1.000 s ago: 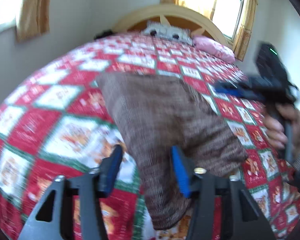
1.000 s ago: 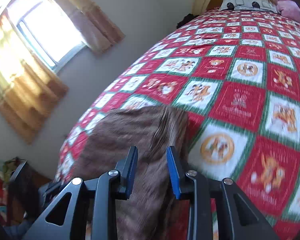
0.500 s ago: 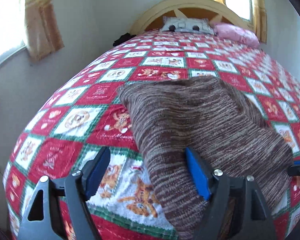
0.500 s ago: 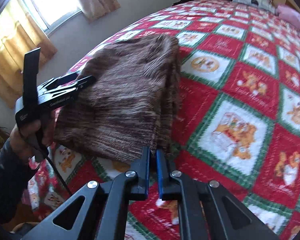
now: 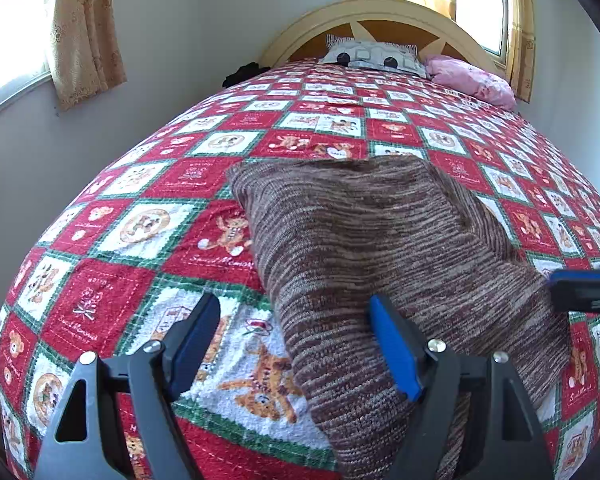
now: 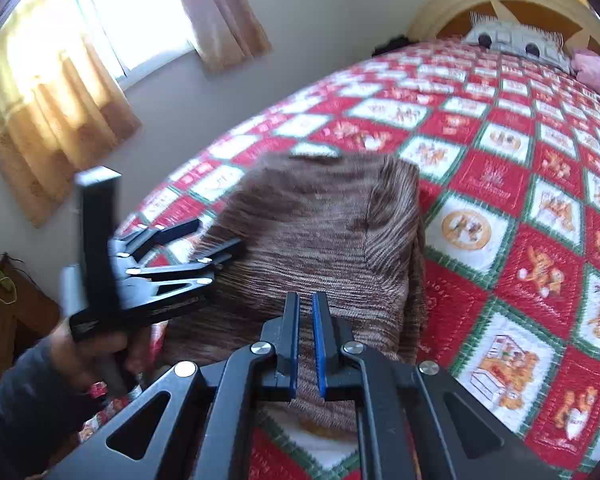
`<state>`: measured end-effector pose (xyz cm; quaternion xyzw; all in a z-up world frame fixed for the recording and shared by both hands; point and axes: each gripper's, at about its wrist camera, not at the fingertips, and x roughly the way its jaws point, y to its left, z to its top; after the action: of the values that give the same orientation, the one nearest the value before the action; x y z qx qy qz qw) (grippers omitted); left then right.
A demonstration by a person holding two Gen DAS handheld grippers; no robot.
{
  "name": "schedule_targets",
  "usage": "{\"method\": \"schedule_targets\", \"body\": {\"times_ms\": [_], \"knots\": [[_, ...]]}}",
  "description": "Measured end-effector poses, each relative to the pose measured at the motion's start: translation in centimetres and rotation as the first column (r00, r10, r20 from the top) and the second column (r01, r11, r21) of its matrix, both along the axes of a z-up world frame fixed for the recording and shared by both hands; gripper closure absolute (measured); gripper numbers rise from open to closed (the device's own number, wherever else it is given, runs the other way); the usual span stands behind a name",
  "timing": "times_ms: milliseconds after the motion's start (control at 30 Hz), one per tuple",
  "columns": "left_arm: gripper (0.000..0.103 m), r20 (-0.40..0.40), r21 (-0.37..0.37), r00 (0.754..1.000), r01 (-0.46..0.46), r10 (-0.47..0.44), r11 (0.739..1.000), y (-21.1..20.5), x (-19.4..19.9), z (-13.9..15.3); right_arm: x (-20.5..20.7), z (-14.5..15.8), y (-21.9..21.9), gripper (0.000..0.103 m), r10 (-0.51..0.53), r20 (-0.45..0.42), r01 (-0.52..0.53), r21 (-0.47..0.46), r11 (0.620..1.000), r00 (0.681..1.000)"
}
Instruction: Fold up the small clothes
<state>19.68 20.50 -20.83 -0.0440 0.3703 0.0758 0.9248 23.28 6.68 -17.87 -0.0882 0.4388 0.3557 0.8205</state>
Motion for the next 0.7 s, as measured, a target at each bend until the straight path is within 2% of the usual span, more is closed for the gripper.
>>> {"method": "schedule_targets", "body": {"times_ms": [33,67,133,167,333,500,700], "knots": [[0.023,0.000,-0.005,1.000,0.000,0.000,1.000,0.0,0.0,-0.1,0.5,-1.0,0.1,0.097,-0.038,0.019,0.039,-0.065,0.997,0.999],[0.020,0.001,-0.015,1.000,0.002,-0.002,1.000,0.1,0.0,-0.1,1.3,-2.4,-0.4,0.097,-0.063,-0.010,0.061,-0.089,0.994,0.998],[0.018,0.005,-0.024,1.000,0.001,-0.001,1.000,0.2,-0.1,-0.3,1.9,-3.0,-1.2,0.097,-0.062,-0.047,0.061,-0.019,0.998,0.997],[0.017,0.006,-0.026,1.000,0.001,-0.001,1.000,0.2,-0.1,-0.4,1.8,-3.1,-1.4,0.097,-0.057,-0.050,0.056,-0.016,0.998,0.997],[0.014,0.003,-0.068,1.000,-0.013,0.013,0.998,0.5,-0.3,-0.5,0.9,-3.1,-0.9,0.097,-0.035,0.002,0.035,-0.078,0.996,0.999],[0.014,0.009,-0.025,1.000,0.008,-0.008,1.000,-0.6,-1.6,-0.3,0.5,-3.3,-1.5,0.097,-0.038,0.012,0.039,-0.074,0.997,0.999],[0.014,0.015,-0.031,1.000,0.014,-0.014,0.999,-1.1,-3.2,0.3,0.1,-3.4,-1.8,0.097,-0.058,-0.006,0.057,-0.080,0.995,0.998]]}}
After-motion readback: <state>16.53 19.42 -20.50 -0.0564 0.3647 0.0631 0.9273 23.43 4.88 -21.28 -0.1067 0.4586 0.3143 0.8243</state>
